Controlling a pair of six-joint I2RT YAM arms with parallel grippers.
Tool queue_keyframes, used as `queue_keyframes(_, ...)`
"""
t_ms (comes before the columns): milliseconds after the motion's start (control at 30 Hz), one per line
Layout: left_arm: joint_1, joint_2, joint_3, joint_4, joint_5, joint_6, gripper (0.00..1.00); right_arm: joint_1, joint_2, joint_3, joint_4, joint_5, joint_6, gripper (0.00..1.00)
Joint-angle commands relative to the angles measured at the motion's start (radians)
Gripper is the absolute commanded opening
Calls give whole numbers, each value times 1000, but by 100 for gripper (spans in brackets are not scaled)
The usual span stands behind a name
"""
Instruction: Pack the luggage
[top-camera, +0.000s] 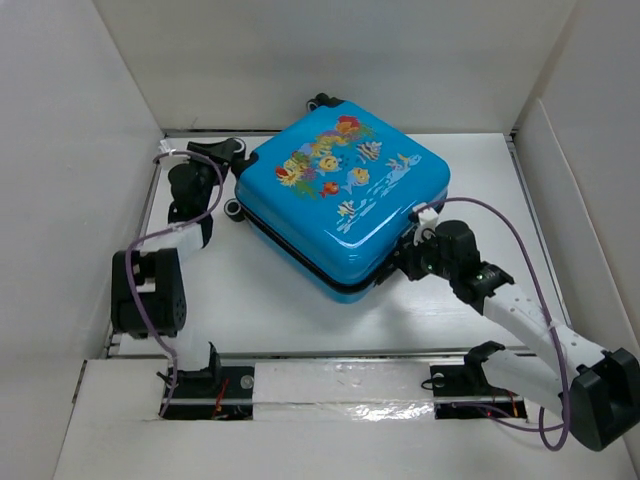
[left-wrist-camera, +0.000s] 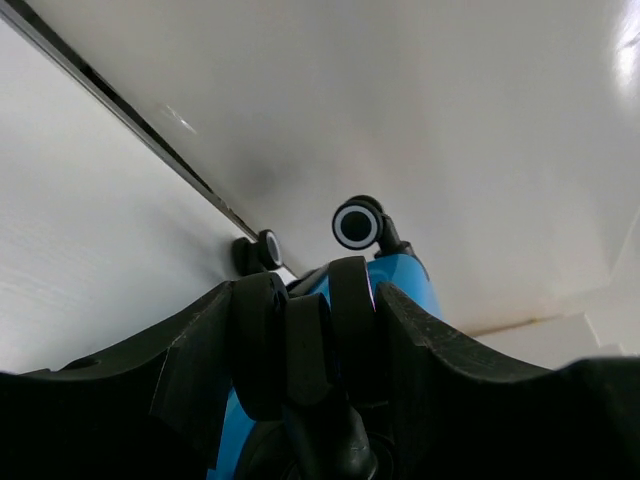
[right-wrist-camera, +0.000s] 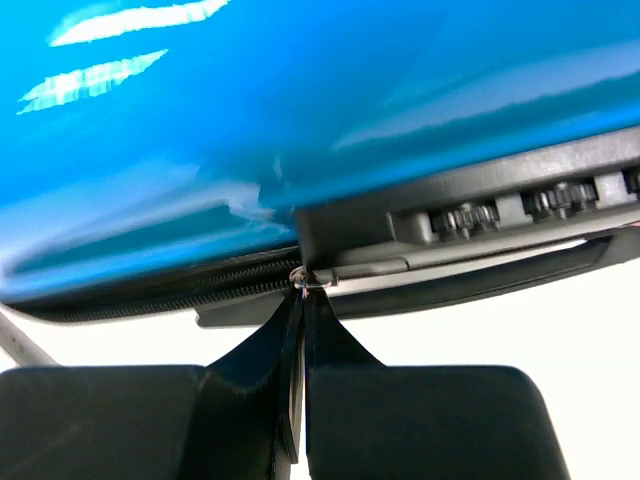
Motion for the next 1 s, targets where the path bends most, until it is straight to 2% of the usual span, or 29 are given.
queue_keyframes(0,-12,-230,-76,150,26,16,0,-9,21,200,221,-37,-50,0)
queue_keyframes(100,-12,-302,-41,46,69,16,0,-10,42,300,117,-92,-81,0)
queue_keyframes(133,-12,-322,18,-30,90,21,0,-10,35,291,102,-101,-81,0)
queue_keyframes(267,-12,-353,103,-196,104,48,0,-10,-43,202,124,-91,-45,0)
queue_keyframes(400,0,-443,-48,-209,61,67,0,-10,-114,69,131,-79,-25,0)
queue_keyframes(533,41,-439,-238,-171,36,56,0,-10,-165,-3,117,-46,-15,0)
queue_keyframes(733,52,-321,-288,-123,1,50,0,-19,-208,-44,118,3,3,0)
queue_keyframes(800,52,-299,-274,-151,-11,60,17,-29,-189,-33,121,12,-1,0)
queue_keyframes(833,52,-299,-263,-161,-20,70,30,-42,-182,-22,118,7,-3,0)
queue_keyframes(867,52,-305,-257,-219,-66,77,64,-42,-172,-4,120,1,-5,0)
queue_keyframes(933,52,-353,-242,-289,-126,103,83,-52,-139,16,134,-12,-8,0)
queue_keyframes(967,52,-383,-245,-347,-202,103,93,-53,-128,25,140,-20,-11,0)
